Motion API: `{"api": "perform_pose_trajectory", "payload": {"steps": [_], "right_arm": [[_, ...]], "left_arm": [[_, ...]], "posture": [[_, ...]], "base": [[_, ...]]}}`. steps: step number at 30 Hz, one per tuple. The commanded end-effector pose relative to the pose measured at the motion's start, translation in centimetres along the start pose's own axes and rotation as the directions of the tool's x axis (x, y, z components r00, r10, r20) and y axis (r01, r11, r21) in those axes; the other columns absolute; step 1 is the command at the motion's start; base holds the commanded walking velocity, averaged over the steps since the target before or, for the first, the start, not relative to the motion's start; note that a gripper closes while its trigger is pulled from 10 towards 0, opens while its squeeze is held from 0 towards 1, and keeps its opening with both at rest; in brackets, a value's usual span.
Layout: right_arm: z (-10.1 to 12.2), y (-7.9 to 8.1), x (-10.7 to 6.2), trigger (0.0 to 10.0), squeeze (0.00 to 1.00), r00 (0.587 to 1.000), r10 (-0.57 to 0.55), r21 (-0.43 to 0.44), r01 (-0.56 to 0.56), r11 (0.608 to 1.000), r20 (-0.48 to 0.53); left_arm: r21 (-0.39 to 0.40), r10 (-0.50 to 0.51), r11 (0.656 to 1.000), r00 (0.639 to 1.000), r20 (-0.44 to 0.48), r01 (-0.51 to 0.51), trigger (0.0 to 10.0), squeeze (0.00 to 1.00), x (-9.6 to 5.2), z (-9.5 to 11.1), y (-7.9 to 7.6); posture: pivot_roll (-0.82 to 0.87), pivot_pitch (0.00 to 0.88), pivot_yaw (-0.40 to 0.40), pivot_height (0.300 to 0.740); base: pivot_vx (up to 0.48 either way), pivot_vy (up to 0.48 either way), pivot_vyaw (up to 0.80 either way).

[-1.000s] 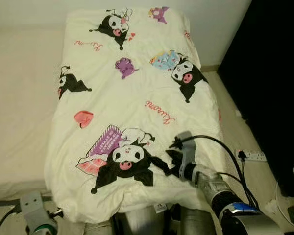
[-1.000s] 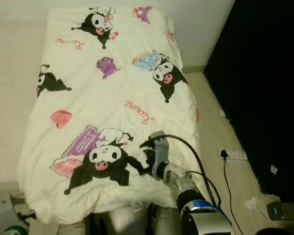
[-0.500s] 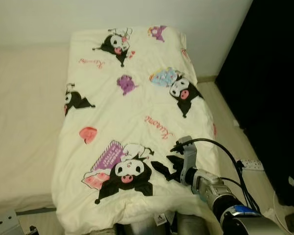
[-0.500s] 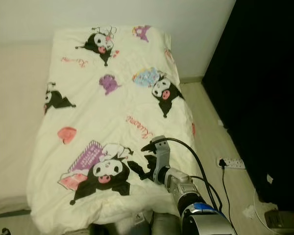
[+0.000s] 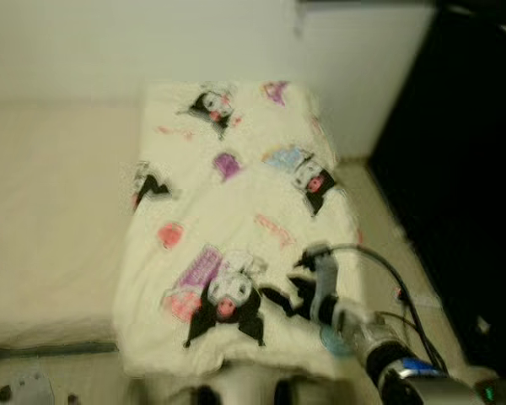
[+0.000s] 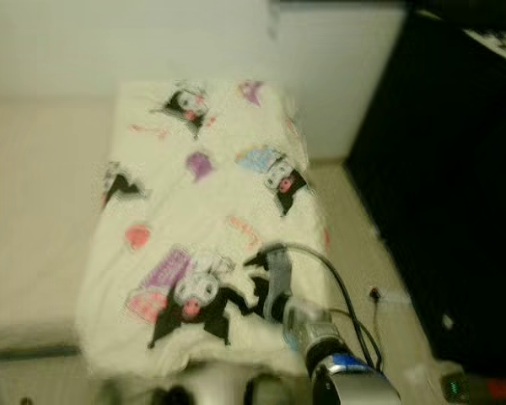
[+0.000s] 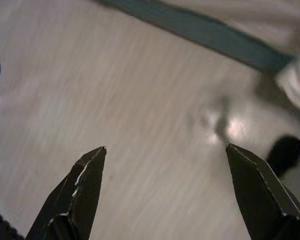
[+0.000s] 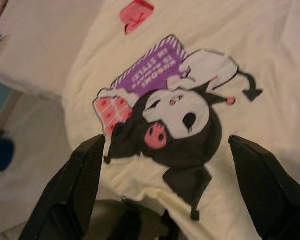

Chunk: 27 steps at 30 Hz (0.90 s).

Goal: Clean up the room

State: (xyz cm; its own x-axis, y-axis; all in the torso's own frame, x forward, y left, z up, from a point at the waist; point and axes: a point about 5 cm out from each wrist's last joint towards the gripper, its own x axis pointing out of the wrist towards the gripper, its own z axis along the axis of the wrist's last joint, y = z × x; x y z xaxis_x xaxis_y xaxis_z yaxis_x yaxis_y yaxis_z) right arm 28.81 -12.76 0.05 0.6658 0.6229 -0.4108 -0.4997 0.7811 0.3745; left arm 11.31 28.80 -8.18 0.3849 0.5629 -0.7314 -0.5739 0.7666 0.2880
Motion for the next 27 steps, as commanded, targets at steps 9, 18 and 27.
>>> {"api": "perform_pose_trajectory", "payload": {"steps": [9, 18, 27], "right_arm": [[-3.5, -0.8, -1.5, 10.0, 0.0, 0.99, -0.08, 0.044, 0.086, 0.995, -0.119], [-7.2, -1.7, -3.4, 10.0, 0.0, 0.938, -0.238, 0.044, 0.257, 0.965, -0.252], [-13.1, -2.0, -7.2, 10.0, 0.0, 0.775, -0.411, -0.037, 0.45, 0.892, -0.481]], "left_arm": [[0.126, -0.13, 0.984, 0.992, 0.003, 0.129, 10.0, 0.0, -0.5, -0.3, -2.3], [0.158, -0.166, 0.973, 0.986, -0.022, 0.168, 10.0, 0.0, -0.6, -0.6, -2.9], [0.153, -0.133, 0.978, 0.989, -0.064, 0.141, 10.0, 0.0, -0.6, -1.2, -2.7]], "posture": [[-0.05, 0.054, 0.039, 0.74], [-0.05, 0.047, 0.042, 0.74], [-0.05, 0.035, 0.046, 0.74]], "base": [[0.0, 0.0, 0.0], [0.0, 0.0, 0.0], [-0.113, 0.0, 0.0]]}}
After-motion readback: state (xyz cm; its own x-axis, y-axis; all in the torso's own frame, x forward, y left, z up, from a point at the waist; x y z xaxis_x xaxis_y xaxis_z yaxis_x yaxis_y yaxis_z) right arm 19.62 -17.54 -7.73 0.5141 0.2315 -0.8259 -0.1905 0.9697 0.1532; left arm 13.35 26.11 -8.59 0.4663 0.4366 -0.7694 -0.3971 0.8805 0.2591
